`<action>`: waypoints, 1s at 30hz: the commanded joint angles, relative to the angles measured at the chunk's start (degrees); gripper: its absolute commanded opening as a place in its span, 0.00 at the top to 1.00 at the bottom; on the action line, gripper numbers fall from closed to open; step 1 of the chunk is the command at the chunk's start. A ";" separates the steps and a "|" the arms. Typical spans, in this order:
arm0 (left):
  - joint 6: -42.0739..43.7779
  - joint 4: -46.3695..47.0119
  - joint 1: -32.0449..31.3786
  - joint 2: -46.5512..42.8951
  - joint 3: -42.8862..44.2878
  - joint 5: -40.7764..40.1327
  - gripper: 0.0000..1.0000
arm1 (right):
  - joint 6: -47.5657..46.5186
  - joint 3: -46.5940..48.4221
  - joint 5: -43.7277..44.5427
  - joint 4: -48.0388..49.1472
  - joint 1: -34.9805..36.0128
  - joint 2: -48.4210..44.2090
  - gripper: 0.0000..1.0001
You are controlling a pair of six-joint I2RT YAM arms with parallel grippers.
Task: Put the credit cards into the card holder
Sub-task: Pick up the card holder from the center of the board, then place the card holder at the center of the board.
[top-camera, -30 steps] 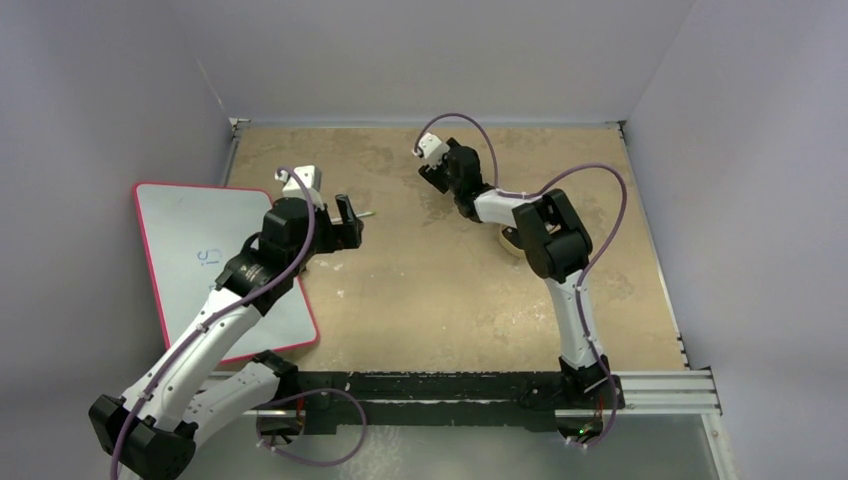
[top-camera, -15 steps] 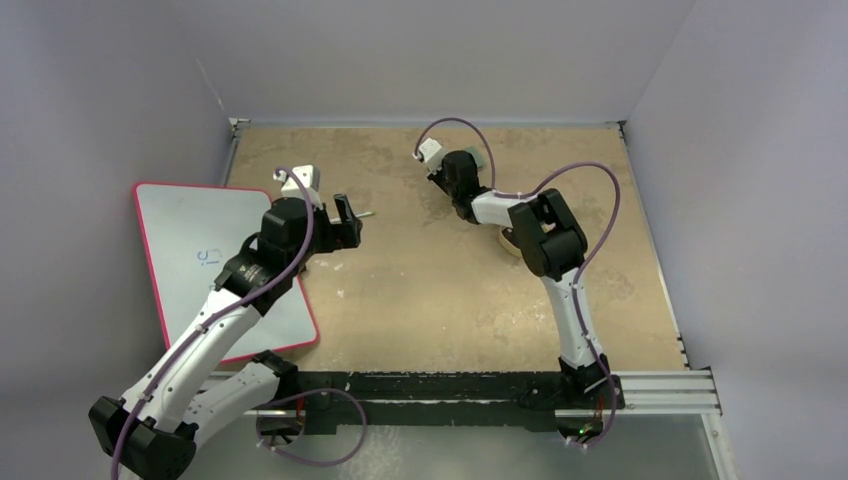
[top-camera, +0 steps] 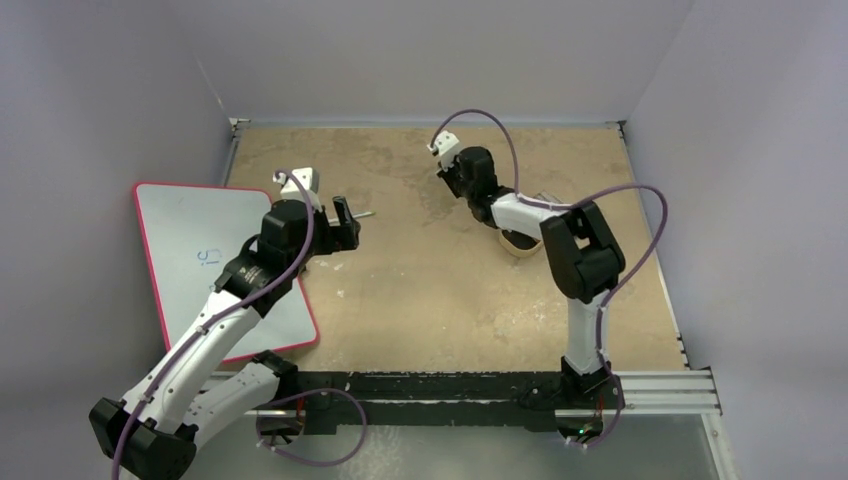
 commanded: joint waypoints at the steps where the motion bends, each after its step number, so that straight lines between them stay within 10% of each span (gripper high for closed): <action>1: 1.77 2.66 0.37 -1.03 -0.38 -0.74 0.10 | 8.50 -4.66 -6.47 -1.30 1.23 -8.95 1.00; 11: 2.41 4.35 0.37 -1.91 -1.94 0.03 0.13 | 29.66 -11.69 -28.16 -14.02 3.58 -25.15 1.00; 19: 2.22 3.36 0.46 0.42 -0.92 0.44 0.15 | 44.90 -25.26 -49.36 -3.84 4.20 -32.99 1.00; 30: 1.17 2.73 0.46 1.60 -1.07 -0.07 0.18 | 39.01 -19.65 -40.12 -16.19 2.98 -19.52 0.93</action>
